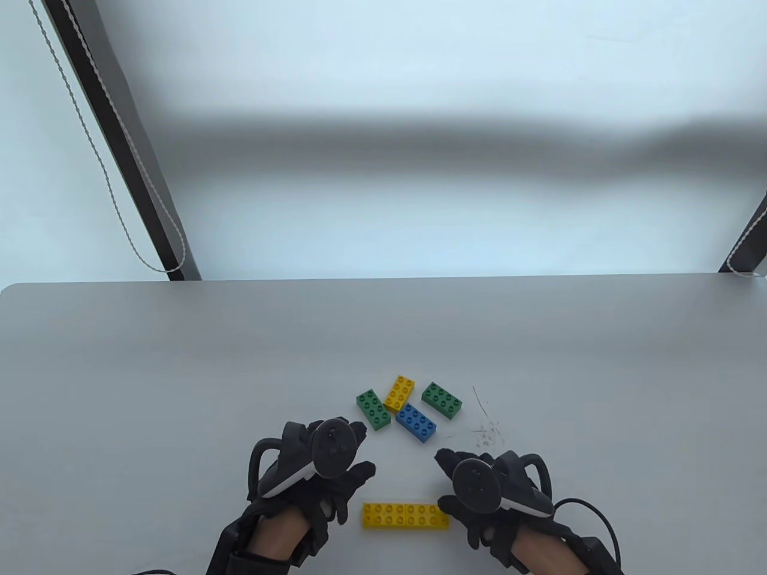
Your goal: Stack lego bricks
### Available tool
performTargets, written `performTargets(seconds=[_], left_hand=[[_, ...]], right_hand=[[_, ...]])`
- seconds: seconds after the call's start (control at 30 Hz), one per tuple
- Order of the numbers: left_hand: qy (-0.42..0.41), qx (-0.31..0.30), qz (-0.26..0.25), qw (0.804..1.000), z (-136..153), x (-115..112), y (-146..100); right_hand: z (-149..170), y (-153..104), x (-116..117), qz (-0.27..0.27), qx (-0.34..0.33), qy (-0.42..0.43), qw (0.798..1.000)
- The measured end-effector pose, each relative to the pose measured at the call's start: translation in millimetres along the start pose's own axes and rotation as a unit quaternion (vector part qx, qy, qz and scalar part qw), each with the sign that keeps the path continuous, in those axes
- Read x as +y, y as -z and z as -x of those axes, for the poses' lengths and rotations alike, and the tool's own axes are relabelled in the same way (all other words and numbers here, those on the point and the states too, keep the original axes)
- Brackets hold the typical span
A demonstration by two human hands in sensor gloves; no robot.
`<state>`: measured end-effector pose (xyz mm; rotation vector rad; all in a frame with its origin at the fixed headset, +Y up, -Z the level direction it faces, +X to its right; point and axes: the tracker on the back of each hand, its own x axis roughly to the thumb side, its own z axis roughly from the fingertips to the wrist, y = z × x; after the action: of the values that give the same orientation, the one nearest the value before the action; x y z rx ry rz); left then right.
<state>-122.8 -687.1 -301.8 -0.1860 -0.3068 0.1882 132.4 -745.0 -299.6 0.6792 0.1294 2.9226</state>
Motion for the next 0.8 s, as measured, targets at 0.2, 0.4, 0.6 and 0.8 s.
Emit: performTargets(seconds=[0.2,0.4,0.6,0.8], left_hand=[[-0.008,-0.004,-0.006,1.0,-1,3,-2],[-0.012,-0.009,-0.008,1.0,-1,2,-1],[-0.015,-0.008,-0.009,1.0,1,3,-1],[-0.016,-0.008,-0.01,1.0,1,3,-1]], right_hand=[[17,31,-10,0.019,0.052,-0.001,0.998],[27,66,-14,0.037,0.104,-0.034,0.993],[34,93,-11,0.024,0.149,-0.051,0.987],[41,109,-4,0.008,0.187,-0.063,0.98]])
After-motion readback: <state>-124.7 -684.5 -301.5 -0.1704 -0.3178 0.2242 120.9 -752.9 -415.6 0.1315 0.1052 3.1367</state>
